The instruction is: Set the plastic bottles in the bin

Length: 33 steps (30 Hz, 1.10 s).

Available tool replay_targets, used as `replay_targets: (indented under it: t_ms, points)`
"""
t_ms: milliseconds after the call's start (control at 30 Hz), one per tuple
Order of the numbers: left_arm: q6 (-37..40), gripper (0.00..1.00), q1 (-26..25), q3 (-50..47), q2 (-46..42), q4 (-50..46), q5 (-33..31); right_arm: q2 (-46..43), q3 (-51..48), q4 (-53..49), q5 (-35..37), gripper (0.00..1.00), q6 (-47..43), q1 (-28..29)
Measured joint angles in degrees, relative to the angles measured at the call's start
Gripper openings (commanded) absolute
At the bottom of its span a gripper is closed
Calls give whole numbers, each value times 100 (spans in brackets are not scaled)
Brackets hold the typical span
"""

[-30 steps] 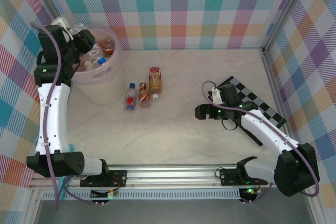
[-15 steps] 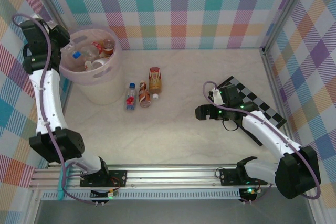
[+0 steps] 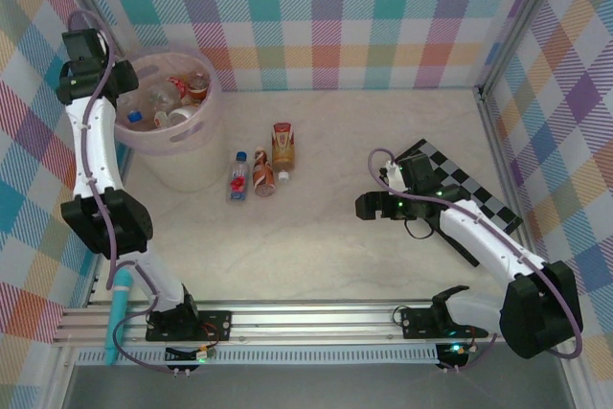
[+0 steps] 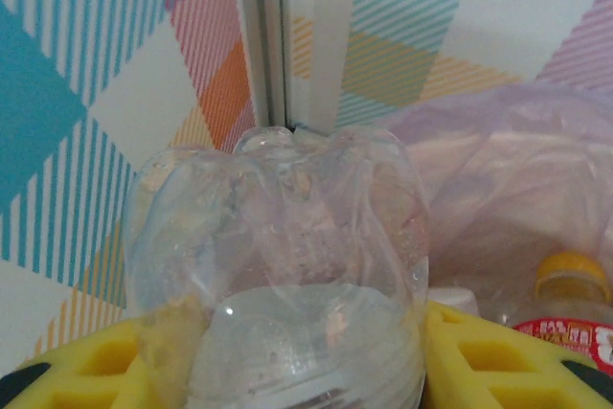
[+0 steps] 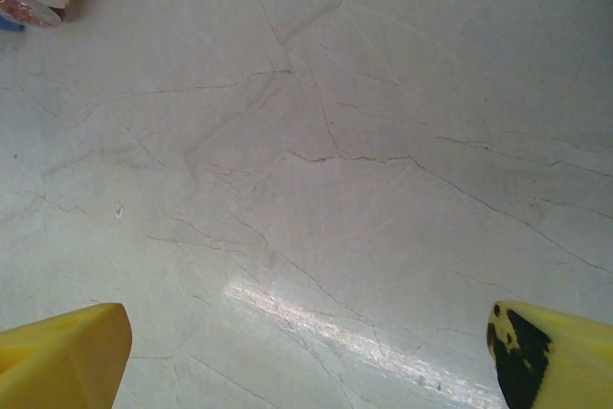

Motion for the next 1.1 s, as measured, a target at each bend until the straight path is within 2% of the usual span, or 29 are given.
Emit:
replay_targets:
  t_ms: [167,233,333,433,833,1100]
  points:
    - [424,55,-179,173,245,-391,-4,61,0,20,-22,95,31,0]
    - [509,72,-219,229,352,-538,31,61,0,22,-24,95,44,0]
    - [494,91,-243,302,413,-608,15,61,0,35,-37,95,74,0]
    - [479,100,-243,385,413,-649,42,61,-2,81,-61,95,105,0]
    - [343,100,-282,409,321,-654,85,61,-2,107,-109,95,107,0]
    - [190,99,-323,402,-372,-667,122,61,-11,142,-153,95,127,0]
